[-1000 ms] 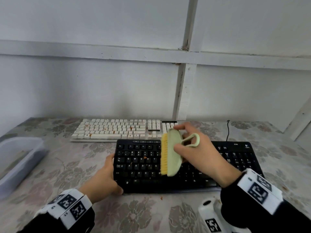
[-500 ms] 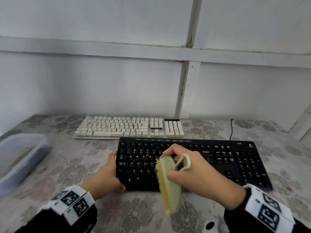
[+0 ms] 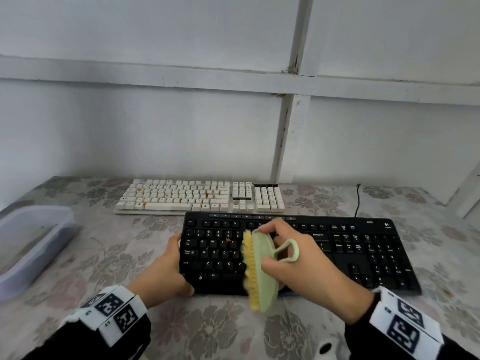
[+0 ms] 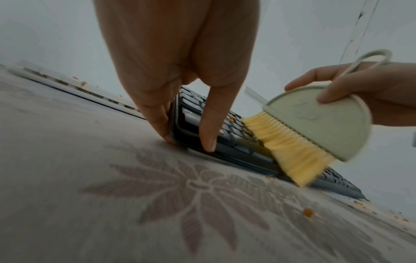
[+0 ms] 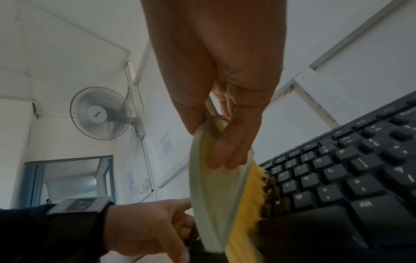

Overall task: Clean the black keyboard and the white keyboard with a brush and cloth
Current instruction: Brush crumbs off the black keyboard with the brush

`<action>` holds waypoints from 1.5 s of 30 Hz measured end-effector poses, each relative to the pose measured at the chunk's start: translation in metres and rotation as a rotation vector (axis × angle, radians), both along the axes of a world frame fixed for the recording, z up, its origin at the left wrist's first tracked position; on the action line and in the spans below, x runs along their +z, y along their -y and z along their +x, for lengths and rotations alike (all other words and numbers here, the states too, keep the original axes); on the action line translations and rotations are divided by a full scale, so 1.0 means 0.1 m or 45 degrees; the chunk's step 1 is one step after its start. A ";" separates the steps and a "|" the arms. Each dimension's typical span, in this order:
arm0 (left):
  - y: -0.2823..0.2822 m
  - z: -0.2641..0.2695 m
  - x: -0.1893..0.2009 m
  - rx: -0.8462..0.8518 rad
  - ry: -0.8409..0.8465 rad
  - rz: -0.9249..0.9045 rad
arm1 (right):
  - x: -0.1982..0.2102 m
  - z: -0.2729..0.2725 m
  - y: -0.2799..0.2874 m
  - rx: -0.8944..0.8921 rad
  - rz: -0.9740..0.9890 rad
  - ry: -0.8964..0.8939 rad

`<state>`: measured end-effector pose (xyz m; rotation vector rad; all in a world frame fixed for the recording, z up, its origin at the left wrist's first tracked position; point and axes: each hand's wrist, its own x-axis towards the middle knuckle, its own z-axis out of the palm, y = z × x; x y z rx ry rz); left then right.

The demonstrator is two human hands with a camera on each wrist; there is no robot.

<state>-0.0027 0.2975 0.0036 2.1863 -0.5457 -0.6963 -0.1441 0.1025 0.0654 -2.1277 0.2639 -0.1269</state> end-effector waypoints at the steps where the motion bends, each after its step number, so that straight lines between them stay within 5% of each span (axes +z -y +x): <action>1: -0.01 0.01 0.00 -0.003 0.001 -0.006 | 0.00 -0.03 0.00 0.034 0.014 -0.036; 11: -0.03 0.00 0.01 -0.052 0.023 -0.011 | 0.28 0.23 0.17 -0.192 0.050 0.261; 22: -0.03 0.01 0.00 -0.042 0.037 0.017 | 0.01 -0.08 -0.02 0.049 -0.014 -0.037; 30: -0.02 -0.03 0.04 -0.035 0.043 0.017 | 0.22 0.29 0.10 -0.172 0.030 0.243; 40: -0.02 0.04 -0.05 -0.018 0.023 -0.011 | 0.01 0.04 -0.07 0.032 -0.006 0.003; 45: -0.02 0.03 -0.03 -0.021 0.020 -0.020 | 0.16 0.12 -0.01 -0.072 0.101 0.113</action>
